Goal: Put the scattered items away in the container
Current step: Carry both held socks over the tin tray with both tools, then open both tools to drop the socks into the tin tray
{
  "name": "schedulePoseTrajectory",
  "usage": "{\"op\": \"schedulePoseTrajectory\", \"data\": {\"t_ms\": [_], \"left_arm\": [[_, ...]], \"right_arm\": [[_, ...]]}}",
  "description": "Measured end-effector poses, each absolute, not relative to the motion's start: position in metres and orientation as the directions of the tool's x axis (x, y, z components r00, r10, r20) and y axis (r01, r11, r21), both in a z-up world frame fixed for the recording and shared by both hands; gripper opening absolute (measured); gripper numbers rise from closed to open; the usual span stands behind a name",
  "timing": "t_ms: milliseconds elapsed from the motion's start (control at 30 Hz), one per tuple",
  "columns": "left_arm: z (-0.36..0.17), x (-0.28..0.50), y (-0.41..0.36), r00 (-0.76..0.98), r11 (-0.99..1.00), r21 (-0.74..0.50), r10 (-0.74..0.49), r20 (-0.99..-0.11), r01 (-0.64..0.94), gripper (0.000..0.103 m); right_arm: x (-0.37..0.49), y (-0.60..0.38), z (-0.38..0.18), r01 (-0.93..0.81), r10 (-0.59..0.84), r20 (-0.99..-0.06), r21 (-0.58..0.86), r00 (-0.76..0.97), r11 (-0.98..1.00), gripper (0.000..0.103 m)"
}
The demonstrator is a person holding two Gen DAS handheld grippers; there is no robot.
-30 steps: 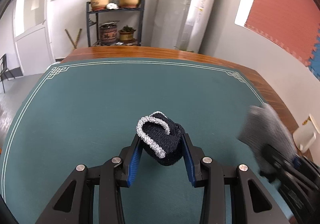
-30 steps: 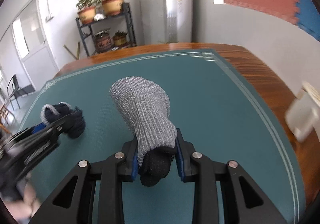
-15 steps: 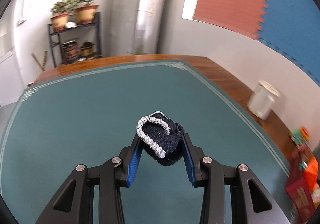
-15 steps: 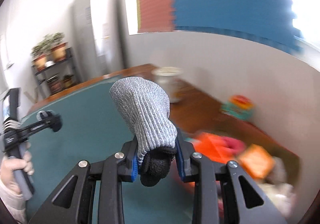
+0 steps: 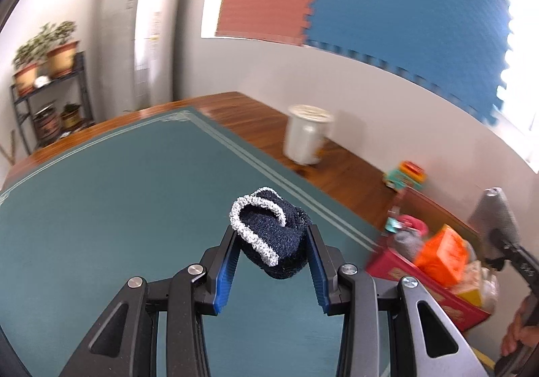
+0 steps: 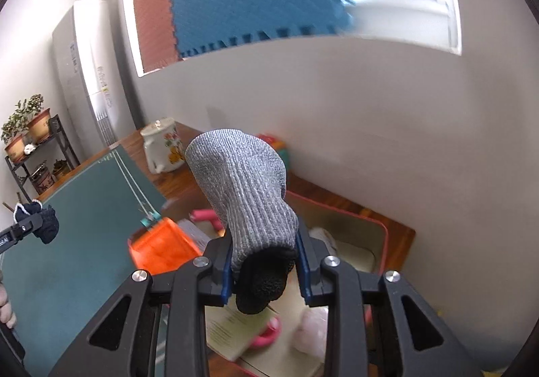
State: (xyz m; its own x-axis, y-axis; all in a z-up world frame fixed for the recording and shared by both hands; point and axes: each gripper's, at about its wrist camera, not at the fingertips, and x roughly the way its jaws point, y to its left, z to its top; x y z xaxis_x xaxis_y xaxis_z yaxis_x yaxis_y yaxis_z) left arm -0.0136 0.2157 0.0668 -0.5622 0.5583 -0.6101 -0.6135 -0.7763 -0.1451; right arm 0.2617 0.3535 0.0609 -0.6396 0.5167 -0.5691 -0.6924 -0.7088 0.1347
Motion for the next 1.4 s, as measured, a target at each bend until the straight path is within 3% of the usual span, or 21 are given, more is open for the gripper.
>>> {"op": "schedulePoseTrajectory", "data": {"t_ms": [700, 800, 933, 1000, 1067, 1400], "left_arm": [[0.086, 0.043, 0.366, -0.325, -0.516, -0.174, 0.731, -0.600, -0.839, 0.041], [0.082, 0.047, 0.387, -0.283, -0.479, -0.180, 0.738, -0.612, -0.859, 0.043], [0.071, 0.044, 0.410, -0.239, -0.461, -0.196, 0.725, -0.646, -0.866, 0.046], [0.067, 0.041, 0.414, -0.234, -0.467, -0.206, 0.719, -0.655, -0.860, 0.072], [0.063, 0.038, 0.413, -0.241, -0.483, -0.216, 0.715, -0.656, -0.848, 0.072], [0.065, 0.027, 0.387, -0.343, -0.570, -0.157, 0.667, -0.661, -0.806, 0.072]], "right_arm": [[0.297, 0.382, 0.032, -0.695, 0.492, -0.588, 0.176, -0.642, -0.698, 0.035], [0.296, 0.381, 0.030, -0.679, 0.473, -0.592, 0.179, -0.652, -0.712, 0.038], [0.299, 0.380, 0.029, -0.666, 0.465, -0.580, 0.189, -0.669, -0.721, 0.057], [0.302, 0.380, 0.031, -0.666, 0.473, -0.563, 0.196, -0.677, -0.720, 0.067], [0.305, 0.379, 0.034, -0.668, 0.485, -0.545, 0.200, -0.684, -0.717, 0.073], [0.300, 0.365, 0.044, -0.640, 0.472, -0.510, 0.224, -0.720, -0.735, 0.078]]}}
